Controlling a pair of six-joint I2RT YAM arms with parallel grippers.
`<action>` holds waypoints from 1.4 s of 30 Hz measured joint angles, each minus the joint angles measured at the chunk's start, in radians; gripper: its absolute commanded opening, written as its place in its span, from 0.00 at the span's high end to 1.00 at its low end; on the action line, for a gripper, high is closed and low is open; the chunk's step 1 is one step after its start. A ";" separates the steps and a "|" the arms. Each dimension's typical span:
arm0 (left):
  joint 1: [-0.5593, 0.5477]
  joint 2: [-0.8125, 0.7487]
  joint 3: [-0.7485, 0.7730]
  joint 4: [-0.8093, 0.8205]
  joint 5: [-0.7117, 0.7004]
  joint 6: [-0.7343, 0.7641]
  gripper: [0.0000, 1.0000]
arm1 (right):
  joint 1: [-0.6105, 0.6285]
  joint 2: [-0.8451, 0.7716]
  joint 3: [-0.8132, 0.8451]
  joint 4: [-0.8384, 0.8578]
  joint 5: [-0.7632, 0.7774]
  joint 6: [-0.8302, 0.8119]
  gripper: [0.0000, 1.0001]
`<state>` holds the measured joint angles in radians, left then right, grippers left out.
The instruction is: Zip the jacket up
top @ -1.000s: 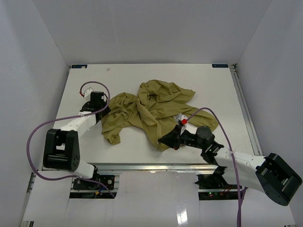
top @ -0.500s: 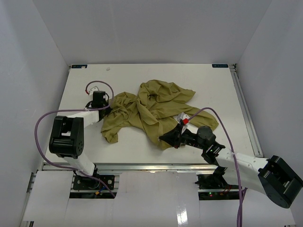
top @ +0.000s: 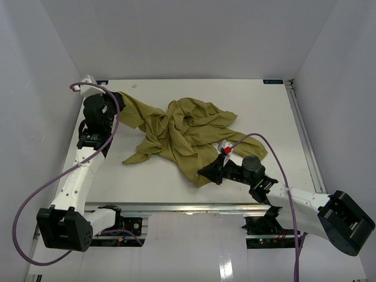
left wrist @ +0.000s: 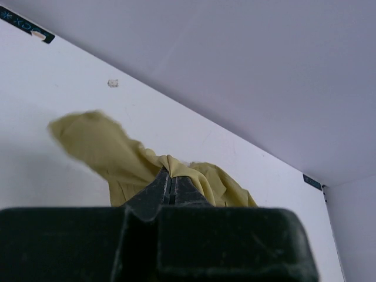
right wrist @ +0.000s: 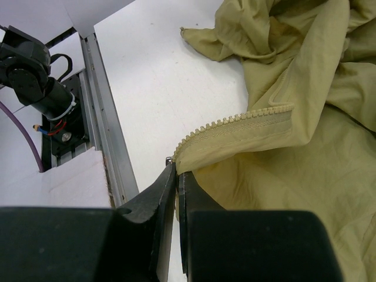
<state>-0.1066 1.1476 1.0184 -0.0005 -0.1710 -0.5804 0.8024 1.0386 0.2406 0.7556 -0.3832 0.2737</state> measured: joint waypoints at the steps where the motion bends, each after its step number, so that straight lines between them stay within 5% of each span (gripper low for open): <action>1: 0.000 -0.016 0.001 -0.013 0.002 0.001 1.00 | 0.000 0.001 0.002 0.001 0.000 0.000 0.92; 13: 0.000 -0.070 -0.061 -0.122 0.093 0.006 1.00 | -0.002 0.001 0.007 -0.001 -0.001 0.005 0.92; 27: 0.000 0.037 0.325 -0.115 0.229 0.058 1.00 | -0.003 -0.011 0.007 -0.006 0.007 0.005 0.92; 42: 0.000 -0.133 0.322 -0.152 0.237 0.148 1.00 | -0.003 -0.024 0.007 -0.007 0.008 0.006 0.92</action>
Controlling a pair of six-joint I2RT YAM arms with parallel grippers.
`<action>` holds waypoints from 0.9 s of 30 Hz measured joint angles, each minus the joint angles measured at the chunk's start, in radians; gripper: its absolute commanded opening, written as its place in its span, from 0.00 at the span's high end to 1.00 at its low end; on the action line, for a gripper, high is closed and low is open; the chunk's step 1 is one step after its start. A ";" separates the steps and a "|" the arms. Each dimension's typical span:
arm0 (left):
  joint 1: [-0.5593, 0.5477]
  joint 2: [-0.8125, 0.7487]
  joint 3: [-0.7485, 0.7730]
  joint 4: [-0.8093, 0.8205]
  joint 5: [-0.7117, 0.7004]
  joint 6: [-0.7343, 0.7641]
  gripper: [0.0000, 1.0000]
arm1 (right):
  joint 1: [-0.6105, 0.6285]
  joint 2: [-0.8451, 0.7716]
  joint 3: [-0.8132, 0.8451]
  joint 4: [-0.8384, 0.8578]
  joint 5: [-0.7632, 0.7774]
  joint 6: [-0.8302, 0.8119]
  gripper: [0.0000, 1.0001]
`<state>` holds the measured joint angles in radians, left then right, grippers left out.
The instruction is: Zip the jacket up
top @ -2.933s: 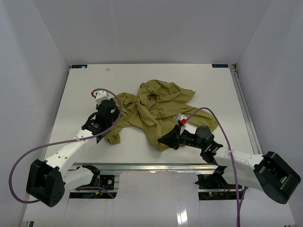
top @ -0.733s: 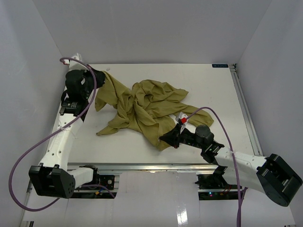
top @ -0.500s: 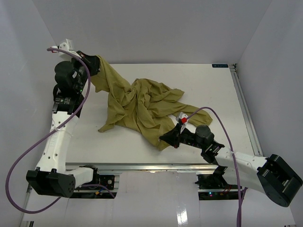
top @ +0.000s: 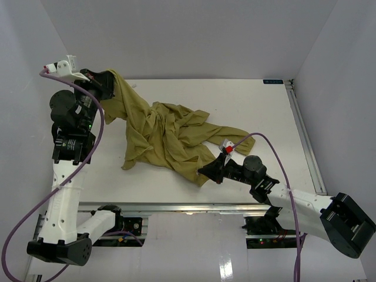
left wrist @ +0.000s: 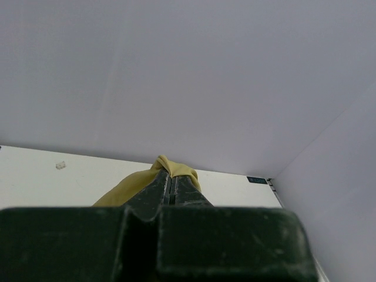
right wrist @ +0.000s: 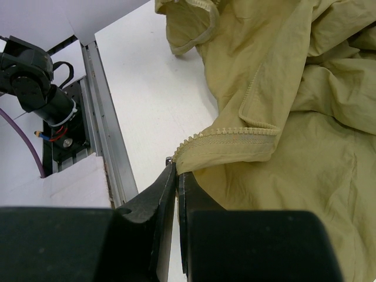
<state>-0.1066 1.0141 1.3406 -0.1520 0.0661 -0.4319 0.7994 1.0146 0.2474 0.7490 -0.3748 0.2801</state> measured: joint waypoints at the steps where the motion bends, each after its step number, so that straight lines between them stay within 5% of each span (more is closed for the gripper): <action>1: 0.000 -0.001 0.000 0.002 -0.005 0.009 1.00 | 0.000 -0.001 0.000 0.000 0.000 0.000 0.92; 4: 0.000 0.031 -0.001 0.013 -0.033 0.047 0.91 | 0.000 -0.002 0.000 0.000 0.003 0.000 0.92; 5: 0.000 0.054 -0.001 0.020 -0.046 0.060 0.80 | 0.000 -0.002 0.000 0.000 0.003 -0.001 0.92; 11: 0.010 0.237 -0.005 0.030 -0.087 0.127 0.65 | -0.001 0.000 0.000 -0.001 0.006 -0.002 0.92; 15: 0.057 0.339 0.002 -0.028 -0.110 0.129 0.43 | -0.001 0.003 0.000 -0.001 0.006 -0.002 0.92; 21: 0.206 0.495 0.079 -0.223 -0.193 0.059 0.43 | -0.001 0.003 0.000 -0.003 0.006 -0.002 0.92; 27: 0.155 0.368 -0.114 -0.290 -0.003 0.043 0.43 | -0.001 0.003 0.000 -0.009 0.006 -0.002 0.92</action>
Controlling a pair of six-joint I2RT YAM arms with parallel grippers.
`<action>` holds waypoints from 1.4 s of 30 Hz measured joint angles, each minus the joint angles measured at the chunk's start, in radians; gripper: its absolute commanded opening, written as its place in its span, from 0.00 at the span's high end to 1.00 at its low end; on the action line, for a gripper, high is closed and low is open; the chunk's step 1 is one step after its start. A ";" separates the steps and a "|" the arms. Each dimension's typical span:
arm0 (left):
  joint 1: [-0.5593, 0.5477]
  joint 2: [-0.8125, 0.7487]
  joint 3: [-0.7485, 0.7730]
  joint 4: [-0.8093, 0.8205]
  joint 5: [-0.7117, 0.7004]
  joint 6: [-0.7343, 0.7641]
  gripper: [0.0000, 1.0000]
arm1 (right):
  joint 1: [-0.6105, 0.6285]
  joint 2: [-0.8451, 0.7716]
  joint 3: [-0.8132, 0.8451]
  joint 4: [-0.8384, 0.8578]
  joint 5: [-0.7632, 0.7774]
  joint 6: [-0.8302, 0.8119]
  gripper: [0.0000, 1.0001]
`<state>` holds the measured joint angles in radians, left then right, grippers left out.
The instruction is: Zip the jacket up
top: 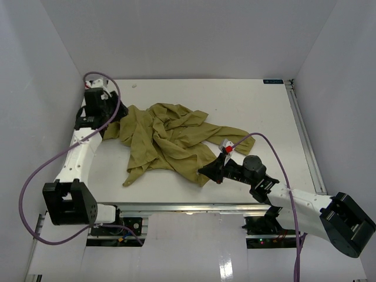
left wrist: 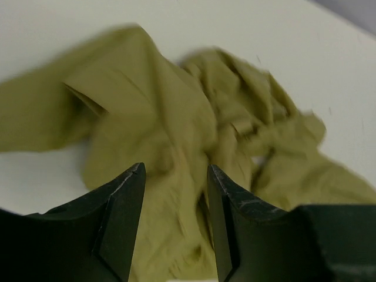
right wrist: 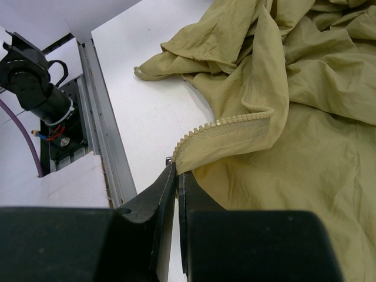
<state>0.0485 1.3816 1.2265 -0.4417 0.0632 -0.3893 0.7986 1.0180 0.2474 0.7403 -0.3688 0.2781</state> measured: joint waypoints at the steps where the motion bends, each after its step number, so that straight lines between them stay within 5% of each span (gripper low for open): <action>1: -0.051 -0.036 -0.046 0.009 0.008 0.000 0.43 | 0.000 0.000 0.000 0.000 -0.001 0.001 0.92; 7: -0.362 -0.104 -0.254 0.000 0.053 -0.002 0.43 | 0.000 -0.006 0.000 0.000 -0.012 0.003 0.92; 16: -0.466 0.025 -0.318 -0.033 -0.101 -0.031 0.44 | 0.000 -0.055 0.000 -0.006 -0.023 0.004 0.92; 23: -0.465 0.119 -0.317 -0.051 -0.219 -0.058 0.90 | 0.000 -0.078 0.000 -0.006 -0.023 0.004 0.92; 26: -0.464 0.138 -0.317 -0.074 -0.254 -0.065 1.00 | 0.000 -0.083 0.000 -0.007 -0.022 0.004 0.92; 40: -0.456 -0.009 -0.271 -0.202 -0.428 -0.087 1.00 | -0.001 -0.103 -0.002 -0.008 -0.022 0.006 0.92; 41: -0.456 -0.013 -0.260 -0.212 -0.440 -0.086 0.96 | -0.001 -0.103 -0.002 -0.008 -0.022 0.006 0.92; 42: -0.456 -0.015 -0.254 -0.214 -0.436 -0.078 0.74 | -0.001 -0.103 -0.002 -0.008 -0.022 0.006 0.92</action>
<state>-0.4074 1.3667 0.9730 -0.6554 -0.3732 -0.4677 0.7979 0.9150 0.2455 0.7326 -0.3912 0.2844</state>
